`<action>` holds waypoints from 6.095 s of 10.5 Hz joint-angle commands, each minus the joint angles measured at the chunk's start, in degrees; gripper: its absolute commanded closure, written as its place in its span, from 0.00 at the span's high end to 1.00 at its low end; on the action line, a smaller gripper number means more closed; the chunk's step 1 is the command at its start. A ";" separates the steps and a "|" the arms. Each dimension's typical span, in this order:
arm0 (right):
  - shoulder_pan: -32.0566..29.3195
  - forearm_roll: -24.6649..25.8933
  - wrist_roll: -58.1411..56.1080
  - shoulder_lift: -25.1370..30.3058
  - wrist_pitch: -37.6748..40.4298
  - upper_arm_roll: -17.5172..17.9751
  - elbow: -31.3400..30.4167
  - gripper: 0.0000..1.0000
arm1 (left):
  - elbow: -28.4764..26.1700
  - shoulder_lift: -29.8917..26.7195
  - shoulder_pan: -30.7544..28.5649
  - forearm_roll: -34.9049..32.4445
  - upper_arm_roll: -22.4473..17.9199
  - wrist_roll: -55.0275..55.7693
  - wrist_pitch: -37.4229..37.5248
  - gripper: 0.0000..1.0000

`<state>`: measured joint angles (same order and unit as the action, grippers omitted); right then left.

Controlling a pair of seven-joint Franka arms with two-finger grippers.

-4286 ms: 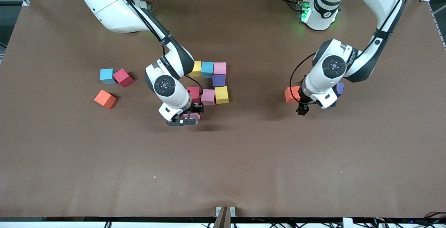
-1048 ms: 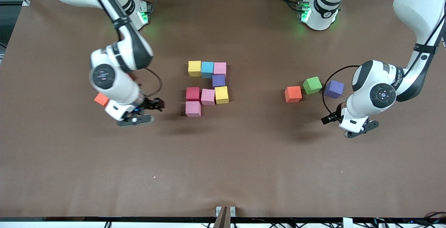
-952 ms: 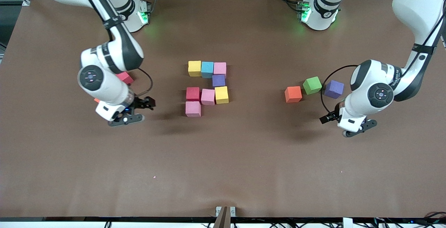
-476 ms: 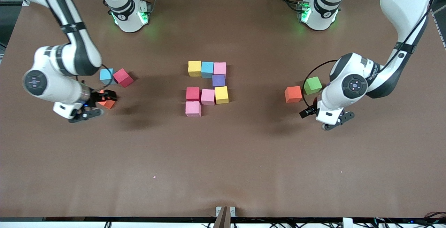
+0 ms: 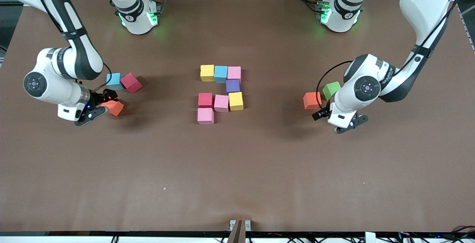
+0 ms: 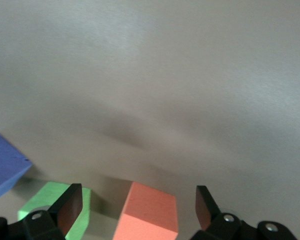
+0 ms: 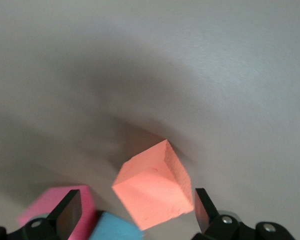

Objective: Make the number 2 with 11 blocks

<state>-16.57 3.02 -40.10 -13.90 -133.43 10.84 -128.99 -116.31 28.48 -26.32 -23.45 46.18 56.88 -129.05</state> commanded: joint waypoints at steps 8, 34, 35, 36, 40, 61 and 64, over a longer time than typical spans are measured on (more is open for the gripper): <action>-1.98 6.65 -20.54 -1.22 -12.21 1.29 -6.97 1.00 | -11.91 -7.04 -1.71 -1.16 1.63 1.04 -11.48 1.00; 35.97 2.34 71.46 -28.09 2.12 1.13 45.66 0.16 | -13.24 -0.01 0.83 -8.28 1.37 3.06 -11.92 1.00; 37.21 2.34 72.26 -29.68 1.51 0.24 46.02 0.16 | -13.24 0.08 0.83 -8.37 1.37 3.06 -11.92 1.00; 37.92 2.34 72.35 -30.48 1.50 -0.03 46.11 0.16 | -13.24 0.34 0.75 -8.80 1.28 3.06 -11.92 1.00; 37.92 2.69 74.11 -30.57 1.33 -0.12 43.74 0.16 | -13.33 0.43 0.48 -9.51 1.28 3.15 -11.92 0.90; 38.80 6.39 76.66 -32.51 2.47 -0.03 42.95 0.53 | 29.64 16.61 28.96 1.20 -16.38 44.27 -0.41 0.51; 38.72 6.30 76.40 -31.98 2.56 0.06 42.95 1.00 | 31.84 16.08 30.10 1.47 -16.30 53.92 -0.41 0.50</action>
<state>22.19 8.91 35.63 -46.31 -131.45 10.95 -86.01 -86.53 44.74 2.45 -23.09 30.31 106.53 -131.05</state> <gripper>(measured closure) 0.211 0.392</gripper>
